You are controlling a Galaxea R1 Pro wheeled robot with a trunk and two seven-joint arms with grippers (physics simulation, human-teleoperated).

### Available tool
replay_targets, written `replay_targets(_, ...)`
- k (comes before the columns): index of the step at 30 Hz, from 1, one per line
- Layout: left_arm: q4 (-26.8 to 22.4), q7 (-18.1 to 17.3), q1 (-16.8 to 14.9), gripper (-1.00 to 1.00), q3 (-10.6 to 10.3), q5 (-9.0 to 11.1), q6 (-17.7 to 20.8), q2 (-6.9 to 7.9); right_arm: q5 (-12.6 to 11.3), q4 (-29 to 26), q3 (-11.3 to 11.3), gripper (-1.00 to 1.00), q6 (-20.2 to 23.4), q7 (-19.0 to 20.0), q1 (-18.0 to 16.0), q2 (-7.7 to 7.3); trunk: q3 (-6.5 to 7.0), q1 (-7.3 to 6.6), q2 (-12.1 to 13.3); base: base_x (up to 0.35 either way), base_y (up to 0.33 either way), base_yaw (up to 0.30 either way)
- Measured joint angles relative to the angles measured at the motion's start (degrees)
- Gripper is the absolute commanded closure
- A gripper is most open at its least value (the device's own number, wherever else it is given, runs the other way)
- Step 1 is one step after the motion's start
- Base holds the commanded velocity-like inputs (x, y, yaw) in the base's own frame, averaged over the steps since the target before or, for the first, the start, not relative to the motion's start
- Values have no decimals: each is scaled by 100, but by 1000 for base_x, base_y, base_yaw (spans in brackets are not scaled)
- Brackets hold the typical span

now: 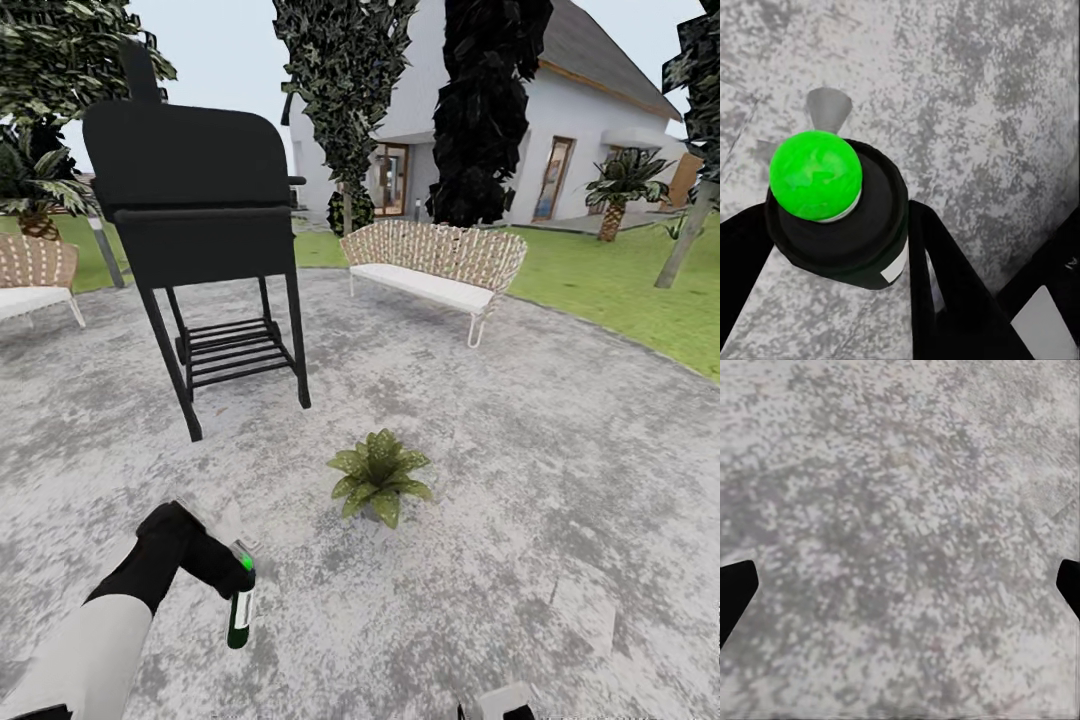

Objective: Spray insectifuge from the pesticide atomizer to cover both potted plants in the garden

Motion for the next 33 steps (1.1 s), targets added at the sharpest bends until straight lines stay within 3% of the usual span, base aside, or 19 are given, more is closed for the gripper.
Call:
replay_targets(4, 4, 516, 182, 100, -3, 434, -159, -9, 0, -3, -7, -100, 0, 0, 0, -5, 0, 0, 0, -231, -178, 17)
replay_targets(7, 4, 629, 331, 100, -4, 700, -246, -11, 0, -4, -5, -100, 0, -1, 1, -11, 0, 0, 0, -232, -176, 1)
replay_targets(8, -2, 644, 370, 100, -4, 803, -553, -14, 2, -1, 0, -100, 0, 0, 1, -4, 0, 0, 0, -229, -173, 0)
replay_targets(21, 22, 822, 383, 100, 4, 827, -633, -90, -21, -3, -7, -100, 0, -17, 1, -15, 0, -2, 0, -33, -237, 0)
replay_targets(27, 62, 1024, 383, 100, 6, 824, -631, -88, 8, -59, -3, -100, 4, 6, 1, -2, 0, -2, 0, 0, -34, 0)
replay_targets(30, 84, 1068, 383, 100, 6, 827, -630, -83, 17, -716, 4, -100, 10, 100, -6, 4, 1, -3, 0, 0, 0, 0)
replay_targets(31, 95, 1073, 383, 100, 6, 830, -659, -77, 21, -1371, 6, -100, 60, 817, -21, 6, 1, -3, 0, 0, 0, 0)
replay_targets(33, 103, 1057, 381, 100, -67, 803, -1011, -76, 39, -2647, 15, -100, 809, 2804, -67, 12, 1, -3, 0, 0, 0, 0)
